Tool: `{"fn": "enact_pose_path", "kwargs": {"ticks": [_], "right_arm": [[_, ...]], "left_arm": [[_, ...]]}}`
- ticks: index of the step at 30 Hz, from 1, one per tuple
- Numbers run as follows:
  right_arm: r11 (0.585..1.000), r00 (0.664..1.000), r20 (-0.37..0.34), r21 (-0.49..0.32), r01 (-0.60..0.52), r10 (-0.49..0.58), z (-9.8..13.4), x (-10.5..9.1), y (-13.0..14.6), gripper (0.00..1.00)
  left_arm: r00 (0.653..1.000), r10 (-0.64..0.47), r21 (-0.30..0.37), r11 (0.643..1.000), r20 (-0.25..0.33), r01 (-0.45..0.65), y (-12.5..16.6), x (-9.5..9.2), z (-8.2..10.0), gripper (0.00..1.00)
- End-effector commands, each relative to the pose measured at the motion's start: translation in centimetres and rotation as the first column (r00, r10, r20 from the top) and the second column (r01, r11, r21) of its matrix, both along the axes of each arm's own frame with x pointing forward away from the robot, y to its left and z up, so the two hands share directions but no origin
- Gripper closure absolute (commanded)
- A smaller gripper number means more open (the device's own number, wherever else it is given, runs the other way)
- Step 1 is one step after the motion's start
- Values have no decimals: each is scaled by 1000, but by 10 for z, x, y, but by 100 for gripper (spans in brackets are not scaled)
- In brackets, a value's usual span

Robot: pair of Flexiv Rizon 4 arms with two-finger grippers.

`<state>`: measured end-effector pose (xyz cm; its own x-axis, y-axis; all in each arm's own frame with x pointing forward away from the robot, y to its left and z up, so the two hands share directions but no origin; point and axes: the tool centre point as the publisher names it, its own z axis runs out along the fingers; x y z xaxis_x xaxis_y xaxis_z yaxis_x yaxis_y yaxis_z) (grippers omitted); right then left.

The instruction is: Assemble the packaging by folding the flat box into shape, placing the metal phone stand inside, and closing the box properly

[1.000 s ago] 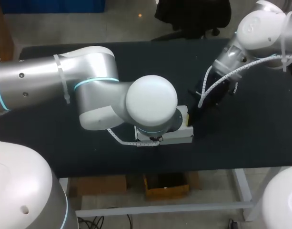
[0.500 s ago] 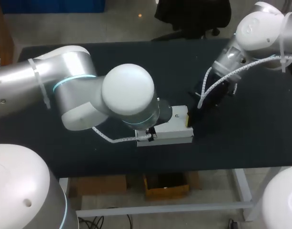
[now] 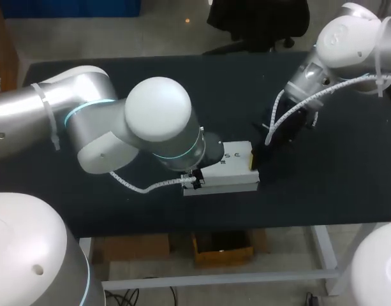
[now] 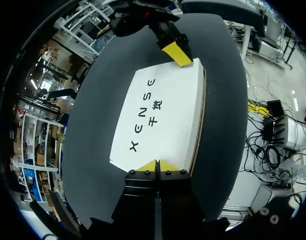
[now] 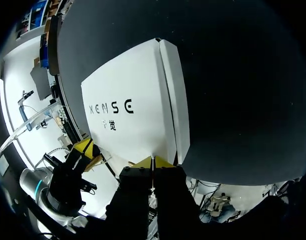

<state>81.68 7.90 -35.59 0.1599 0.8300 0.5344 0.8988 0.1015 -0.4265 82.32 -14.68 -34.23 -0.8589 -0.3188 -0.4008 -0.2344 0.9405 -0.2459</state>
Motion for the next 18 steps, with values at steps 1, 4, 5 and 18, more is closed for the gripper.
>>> {"fn": "enact_pose_path", "kwargs": {"ticks": [1,4,5,18], "right_arm": [[1000,1000,-4,2,-1,1,-2,0,-1,100],[1000,1000,-4,1,2,-2,-2,-1,-3,100],[1000,1000,-4,2,3,-3,-2,-1,-3,100],[1000,1000,-18,-3,4,-5,-9,-2,-3,100]], "left_arm": [[1000,2,-1,1000,-7,-2,-1,1,-5,100],[1000,4,-2,1000,-15,-4,1,0,-9,100],[1000,6,-1,1000,-19,-6,2,0,-11,100],[999,14,-15,1000,-40,-14,7,-2,-19,100]]}}
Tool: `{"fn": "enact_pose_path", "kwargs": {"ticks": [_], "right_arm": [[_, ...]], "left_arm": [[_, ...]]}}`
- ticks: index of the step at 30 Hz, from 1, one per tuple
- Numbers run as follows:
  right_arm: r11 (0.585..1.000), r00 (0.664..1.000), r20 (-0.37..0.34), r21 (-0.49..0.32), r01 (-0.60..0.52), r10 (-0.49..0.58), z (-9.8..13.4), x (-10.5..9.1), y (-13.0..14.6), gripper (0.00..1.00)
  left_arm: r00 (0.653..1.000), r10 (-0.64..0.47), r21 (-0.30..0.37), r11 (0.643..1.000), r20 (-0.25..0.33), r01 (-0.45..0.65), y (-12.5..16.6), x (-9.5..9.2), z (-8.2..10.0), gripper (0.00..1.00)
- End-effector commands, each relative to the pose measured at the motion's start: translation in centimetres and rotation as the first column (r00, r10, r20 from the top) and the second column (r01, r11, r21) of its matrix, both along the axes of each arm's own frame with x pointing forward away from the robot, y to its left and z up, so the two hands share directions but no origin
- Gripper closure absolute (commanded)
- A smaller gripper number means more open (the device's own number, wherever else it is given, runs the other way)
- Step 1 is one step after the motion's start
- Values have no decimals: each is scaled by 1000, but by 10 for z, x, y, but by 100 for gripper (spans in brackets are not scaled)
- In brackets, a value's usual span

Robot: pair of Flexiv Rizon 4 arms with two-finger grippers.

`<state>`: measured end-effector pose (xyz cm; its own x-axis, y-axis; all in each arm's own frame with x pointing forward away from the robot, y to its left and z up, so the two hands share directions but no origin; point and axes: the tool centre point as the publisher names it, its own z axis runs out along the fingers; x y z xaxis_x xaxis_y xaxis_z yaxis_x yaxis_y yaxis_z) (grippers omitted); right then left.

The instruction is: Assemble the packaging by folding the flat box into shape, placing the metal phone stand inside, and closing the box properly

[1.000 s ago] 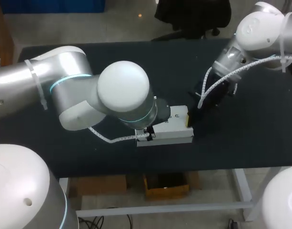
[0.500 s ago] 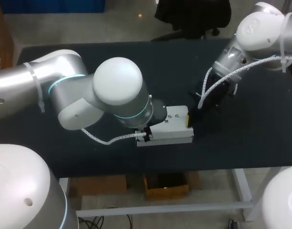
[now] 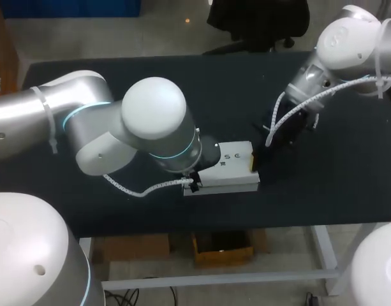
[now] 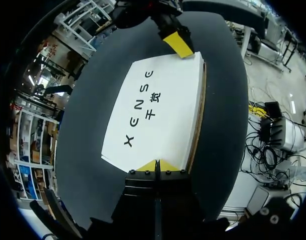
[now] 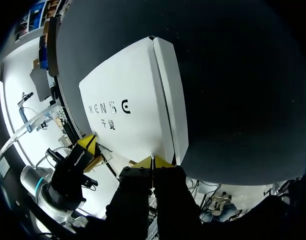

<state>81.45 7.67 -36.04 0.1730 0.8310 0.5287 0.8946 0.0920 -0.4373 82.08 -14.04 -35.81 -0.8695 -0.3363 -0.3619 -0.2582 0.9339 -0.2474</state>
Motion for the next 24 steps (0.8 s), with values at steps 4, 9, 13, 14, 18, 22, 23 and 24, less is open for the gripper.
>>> {"fn": "enact_pose_path", "kwargs": {"ticks": [4,9,13,14,18,22,23,24], "right_arm": [[1000,1000,-10,1,-2,2,-7,0,-2,100],[1000,1000,-19,-1,-1,1,-12,0,-2,100],[1000,1000,-31,0,-2,1,-17,0,-2,100],[1000,999,-35,0,-1,1,-19,0,-2,100],[1000,999,-47,2,-2,2,-24,1,-2,100],[1000,998,-58,5,-2,2,-29,0,-3,100],[1000,998,-60,5,-1,2,-31,0,-3,100],[1000,998,-63,6,-1,2,-32,0,-3,100]], "left_arm": [[1000,-2,-5,1000,-2,2,0,1,-5,100],[1000,-4,-9,1000,-6,4,-1,0,-11,100],[1000,-3,-20,1000,-14,3,0,0,-17,100],[1000,-3,-22,1000,-15,3,0,0,-18,100],[1000,-4,-28,1000,-20,3,-1,0,-20,100],[1000,-4,-31,1000,-23,3,-2,0,-21,100],[1000,-4,-32,999,-23,3,-2,-1,-22,100],[1000,-4,-33,999,-23,3,-2,-1,-22,100]]}}
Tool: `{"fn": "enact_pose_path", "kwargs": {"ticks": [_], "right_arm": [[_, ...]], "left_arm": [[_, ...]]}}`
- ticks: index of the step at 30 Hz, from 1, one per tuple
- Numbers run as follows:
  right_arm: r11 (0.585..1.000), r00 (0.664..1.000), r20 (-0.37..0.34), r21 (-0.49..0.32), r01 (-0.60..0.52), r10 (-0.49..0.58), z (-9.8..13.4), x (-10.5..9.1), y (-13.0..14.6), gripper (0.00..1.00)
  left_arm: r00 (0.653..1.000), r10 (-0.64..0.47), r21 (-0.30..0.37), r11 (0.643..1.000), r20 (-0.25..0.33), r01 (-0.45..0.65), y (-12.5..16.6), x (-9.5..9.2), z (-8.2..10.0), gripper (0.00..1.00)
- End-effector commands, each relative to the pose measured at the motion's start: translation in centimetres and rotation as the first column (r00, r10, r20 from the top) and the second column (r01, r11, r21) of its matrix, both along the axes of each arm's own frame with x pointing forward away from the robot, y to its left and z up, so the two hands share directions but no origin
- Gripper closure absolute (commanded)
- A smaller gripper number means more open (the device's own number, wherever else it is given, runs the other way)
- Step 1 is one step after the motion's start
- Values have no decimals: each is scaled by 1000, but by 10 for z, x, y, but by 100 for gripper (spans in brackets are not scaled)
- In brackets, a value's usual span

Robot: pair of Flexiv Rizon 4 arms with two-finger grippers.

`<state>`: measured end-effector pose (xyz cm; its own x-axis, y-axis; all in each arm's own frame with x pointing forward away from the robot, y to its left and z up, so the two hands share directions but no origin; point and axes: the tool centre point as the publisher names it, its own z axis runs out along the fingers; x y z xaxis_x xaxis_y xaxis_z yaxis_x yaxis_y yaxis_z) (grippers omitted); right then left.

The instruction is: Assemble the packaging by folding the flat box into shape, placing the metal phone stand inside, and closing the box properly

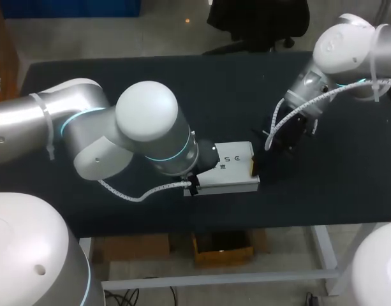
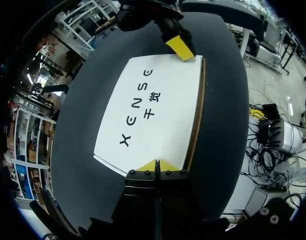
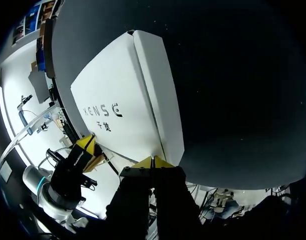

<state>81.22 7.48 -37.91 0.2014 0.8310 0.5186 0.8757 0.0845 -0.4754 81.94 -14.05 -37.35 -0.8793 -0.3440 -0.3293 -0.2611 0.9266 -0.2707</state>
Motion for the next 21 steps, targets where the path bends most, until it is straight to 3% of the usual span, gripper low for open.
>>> {"fn": "enact_pose_path", "kwargs": {"ticks": [1,5,14,21], "right_arm": [[1000,1000,-23,9,-8,8,-15,3,-1,100],[1000,999,-33,13,-10,10,-18,2,-1,100],[1000,999,49,24,-9,8,13,-7,-3,100],[1000,998,54,21,-23,21,9,-8,2,100]], "left_arm": [[1000,1,-1,1000,1,-1,-2,0,-7,100],[1000,3,-8,1000,1,-3,-2,-1,-6,100],[998,-2,1,1000,64,2,-4,-7,16,100],[999,-7,1,1000,54,7,-5,-4,10,100]]}}
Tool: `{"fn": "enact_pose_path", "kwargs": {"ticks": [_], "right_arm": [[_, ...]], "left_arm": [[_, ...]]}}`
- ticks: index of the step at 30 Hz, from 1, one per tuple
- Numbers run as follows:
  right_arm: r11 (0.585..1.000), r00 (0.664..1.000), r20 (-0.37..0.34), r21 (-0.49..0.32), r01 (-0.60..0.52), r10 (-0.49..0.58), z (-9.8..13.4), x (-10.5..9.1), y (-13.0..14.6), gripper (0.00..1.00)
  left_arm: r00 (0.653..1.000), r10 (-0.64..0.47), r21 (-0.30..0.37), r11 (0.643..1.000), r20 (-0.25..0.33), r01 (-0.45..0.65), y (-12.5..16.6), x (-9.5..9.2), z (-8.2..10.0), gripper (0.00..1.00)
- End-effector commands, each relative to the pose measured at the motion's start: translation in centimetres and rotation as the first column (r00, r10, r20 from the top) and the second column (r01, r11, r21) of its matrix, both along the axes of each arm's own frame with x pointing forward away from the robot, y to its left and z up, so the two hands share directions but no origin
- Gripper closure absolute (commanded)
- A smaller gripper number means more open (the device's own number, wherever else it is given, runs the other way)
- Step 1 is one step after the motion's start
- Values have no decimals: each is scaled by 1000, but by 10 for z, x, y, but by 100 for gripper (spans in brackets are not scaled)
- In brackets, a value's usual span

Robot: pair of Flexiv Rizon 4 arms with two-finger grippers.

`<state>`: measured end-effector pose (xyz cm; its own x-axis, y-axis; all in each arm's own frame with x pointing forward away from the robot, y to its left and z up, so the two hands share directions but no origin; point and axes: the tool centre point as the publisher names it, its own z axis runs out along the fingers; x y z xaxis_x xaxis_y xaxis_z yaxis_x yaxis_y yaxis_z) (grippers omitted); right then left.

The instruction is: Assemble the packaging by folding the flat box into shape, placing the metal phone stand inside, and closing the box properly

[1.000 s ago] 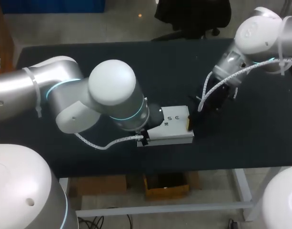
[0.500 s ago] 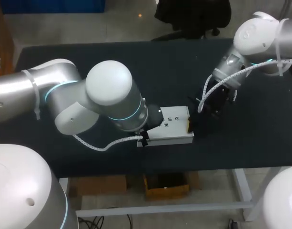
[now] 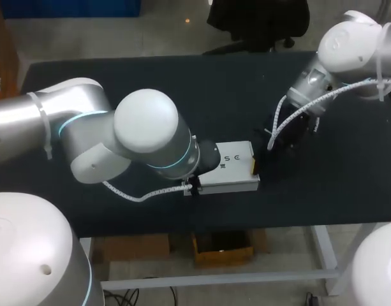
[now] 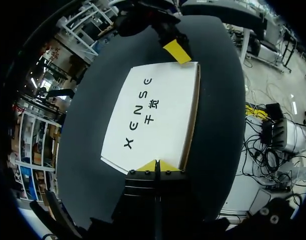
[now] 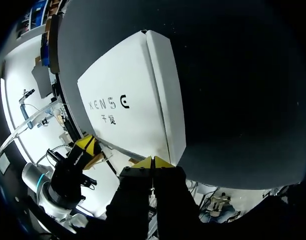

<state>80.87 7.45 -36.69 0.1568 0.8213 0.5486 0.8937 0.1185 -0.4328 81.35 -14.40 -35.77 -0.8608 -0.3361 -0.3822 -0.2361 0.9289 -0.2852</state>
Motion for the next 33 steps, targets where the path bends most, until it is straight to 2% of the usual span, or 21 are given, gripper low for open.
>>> {"fn": "enact_pose_path", "kwargs": {"ticks": [1,6,11,14,21,22,23,24,25,28,29,30,33], "right_arm": [[1000,1000,4,-6,1,-1,-6,-4,2,100],[1000,999,-40,-11,3,-3,-22,-2,3,100],[1000,998,-63,-4,4,-4,-31,0,2,100],[1000,999,-45,8,6,-6,-23,-3,0,100],[999,998,59,38,24,-26,14,-12,-12,100],[999,997,73,44,28,-31,19,-12,-14,100],[998,996,90,55,24,-29,24,-12,-17,100],[998,994,105,61,26,-32,27,-12,-20,95],[997,992,120,65,32,-39,30,-12,-23,86],[995,985,164,94,31,-47,37,-9,-35,45],[994,982,181,107,30,-49,38,-8,-39,9],[992,978,204,120,25,-49,41,-8,-44,0],[989,959,280,148,4,-46,46,-7,-56,0]], "left_arm": [[1000,2,-4,1000,-15,-2,-1,3,-8,100],[999,4,-13,1000,-45,-5,0,5,-20,100],[998,7,-20,1000,-55,-9,1,4,-23,100],[999,14,-20,1000,-41,-15,1,2,-16,100],[999,30,-22,999,18,-30,-2,-11,14,100],[999,36,-23,999,22,-35,-4,-14,18,84],[999,42,-26,999,23,-41,-5,-15,21,63],[999,51,-31,998,20,-50,-6,-17,24,38],[998,58,-33,998,18,-57,-8,-20,26,0],[995,96,-40,995,-9,-96,-13,-28,31,0],[993,113,-37,993,-16,-113,-15,-32,32,0],[992,127,-35,991,-26,-128,-18,-36,34,0],[976,208,-11,978,-57,-209,-26,-47,39,0]]}}
